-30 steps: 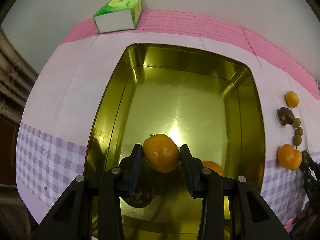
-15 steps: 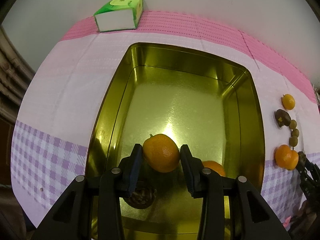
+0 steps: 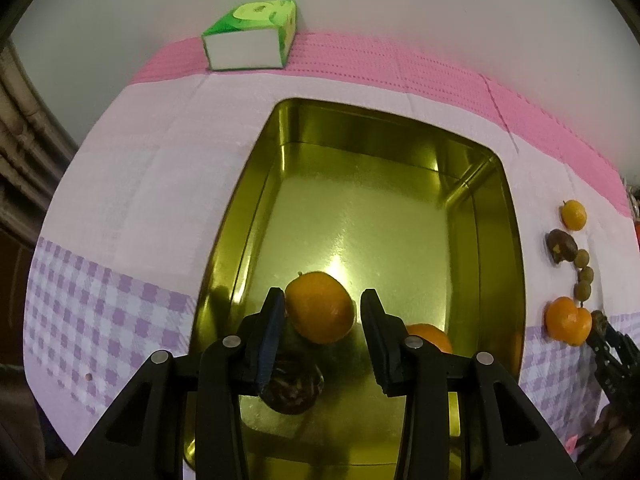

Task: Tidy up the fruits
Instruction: 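Carry the orange into the gold tray and open the left gripper, then carry the dark brown fruit in the right gripper over the gold tray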

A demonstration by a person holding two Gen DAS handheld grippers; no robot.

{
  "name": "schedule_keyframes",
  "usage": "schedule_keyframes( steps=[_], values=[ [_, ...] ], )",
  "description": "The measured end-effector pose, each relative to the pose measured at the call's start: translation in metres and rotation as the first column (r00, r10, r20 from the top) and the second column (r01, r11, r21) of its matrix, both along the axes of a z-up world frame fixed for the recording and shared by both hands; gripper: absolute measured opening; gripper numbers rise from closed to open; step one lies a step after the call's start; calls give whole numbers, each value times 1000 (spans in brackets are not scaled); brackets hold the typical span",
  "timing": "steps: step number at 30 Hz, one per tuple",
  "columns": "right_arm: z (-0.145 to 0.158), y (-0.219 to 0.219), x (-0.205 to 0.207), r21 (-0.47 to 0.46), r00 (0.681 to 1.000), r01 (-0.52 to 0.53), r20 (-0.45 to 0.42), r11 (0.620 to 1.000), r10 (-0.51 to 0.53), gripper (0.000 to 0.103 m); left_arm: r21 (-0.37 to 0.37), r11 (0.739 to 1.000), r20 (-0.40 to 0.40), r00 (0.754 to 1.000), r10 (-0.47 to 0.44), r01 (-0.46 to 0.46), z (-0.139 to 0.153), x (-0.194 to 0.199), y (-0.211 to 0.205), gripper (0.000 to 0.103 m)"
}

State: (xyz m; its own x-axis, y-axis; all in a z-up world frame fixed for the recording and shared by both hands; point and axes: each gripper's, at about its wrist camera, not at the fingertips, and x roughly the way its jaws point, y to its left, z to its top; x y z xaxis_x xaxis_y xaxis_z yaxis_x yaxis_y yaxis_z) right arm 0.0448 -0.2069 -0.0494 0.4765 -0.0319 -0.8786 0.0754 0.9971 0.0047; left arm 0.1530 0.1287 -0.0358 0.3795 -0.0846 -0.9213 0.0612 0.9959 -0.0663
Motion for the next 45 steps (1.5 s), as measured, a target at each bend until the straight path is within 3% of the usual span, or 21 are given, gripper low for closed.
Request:
schedule_keyframes(
  steps=[3,5,17,28,45],
  values=[
    [0,0,0,-1,1000,1,-1,1000,-1,42,7,1000,14,1000,4,-5,5,-4,1,44],
    [0,0,0,-2,1000,0,-2,1000,0,42,16,1000,28,1000,9,-10,9,-9,2,53],
    [0,0,2,-4,1000,3,-5,1000,-3,42,88,995,101,994,30,-39,36,-43,21,71],
    [1,4,1,-12,1000,23,-13,1000,-24,41,189,982,163,986,-46,15,42,-80,15,77],
    [24,18,-3,-32,999,47,-2,998,-47,41,121,991,166,985,43,-64,40,-74,41,79]
  ],
)
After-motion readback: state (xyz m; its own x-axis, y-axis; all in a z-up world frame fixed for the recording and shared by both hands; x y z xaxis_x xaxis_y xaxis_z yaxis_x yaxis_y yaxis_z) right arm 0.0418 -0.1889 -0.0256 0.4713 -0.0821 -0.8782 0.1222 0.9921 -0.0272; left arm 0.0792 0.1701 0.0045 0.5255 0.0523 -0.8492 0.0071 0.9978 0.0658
